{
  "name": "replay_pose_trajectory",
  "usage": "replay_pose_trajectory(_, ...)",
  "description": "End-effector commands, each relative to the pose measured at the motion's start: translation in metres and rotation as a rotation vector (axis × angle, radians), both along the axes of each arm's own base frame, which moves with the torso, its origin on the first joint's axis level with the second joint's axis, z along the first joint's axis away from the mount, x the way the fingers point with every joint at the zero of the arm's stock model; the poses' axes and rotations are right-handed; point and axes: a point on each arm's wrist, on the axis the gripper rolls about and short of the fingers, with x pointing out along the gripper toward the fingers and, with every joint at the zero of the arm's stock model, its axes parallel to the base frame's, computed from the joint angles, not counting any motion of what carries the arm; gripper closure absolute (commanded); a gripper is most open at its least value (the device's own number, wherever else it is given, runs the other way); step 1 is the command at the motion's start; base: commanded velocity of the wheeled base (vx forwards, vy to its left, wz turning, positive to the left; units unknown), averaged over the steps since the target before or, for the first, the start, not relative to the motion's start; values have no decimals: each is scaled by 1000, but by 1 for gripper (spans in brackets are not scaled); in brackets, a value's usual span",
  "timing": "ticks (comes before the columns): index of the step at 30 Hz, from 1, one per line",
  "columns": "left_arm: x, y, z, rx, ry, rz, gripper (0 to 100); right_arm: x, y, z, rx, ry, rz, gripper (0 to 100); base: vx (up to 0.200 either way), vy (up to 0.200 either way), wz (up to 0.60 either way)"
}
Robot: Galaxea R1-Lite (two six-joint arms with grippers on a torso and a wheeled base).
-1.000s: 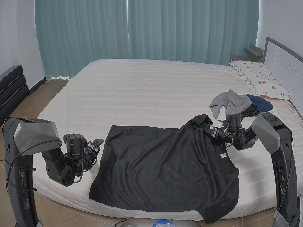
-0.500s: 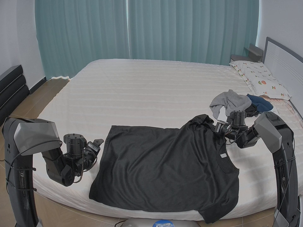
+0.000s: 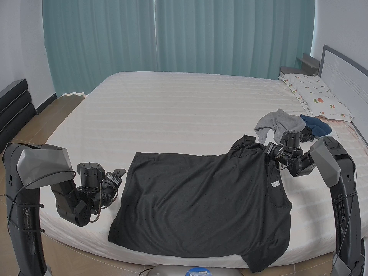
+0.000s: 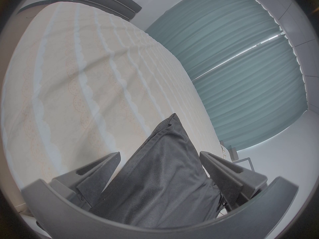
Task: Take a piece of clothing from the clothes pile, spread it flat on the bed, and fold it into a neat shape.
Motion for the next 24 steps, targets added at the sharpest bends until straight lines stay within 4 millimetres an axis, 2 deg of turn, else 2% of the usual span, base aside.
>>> replay_pose_trajectory(1,1,0,-1,-1,0,-1,0,6,-13,-10,6,-10,-46,100,0,0,0)
replay_pose_trajectory(6,2,0,0,-3,-6,0,0,7,-14,-8,80,-11,-77,100,0,0,0)
replay_pose_trajectory(12,7,0,3,-7,-22,3,0,6,-22,-11,83,-2,-94,100,0,0,0)
replay_pose_trajectory(13,9,0,3,-6,-26,3,0,6,-22,-10,87,-3,-95,0,0,0,0)
replay_pose_trajectory(16,21,0,4,-5,-35,7,0,-1,-21,-10,120,19,-106,0,0,0,0)
replay_pose_trajectory(20,42,3,7,45,-28,-2,0,-13,-15,10,205,38,-89,0,0,0,0)
replay_pose_trajectory(22,62,3,18,68,-55,-9,0,-18,-13,11,232,56,-60,0,0,0,0)
replay_pose_trajectory(23,63,3,19,67,-58,-8,0,-18,-13,11,234,57,-59,0,0,0,0)
replay_pose_trajectory(24,77,2,24,72,-63,-17,0,-21,-13,8,236,73,-61,0,0,0,0)
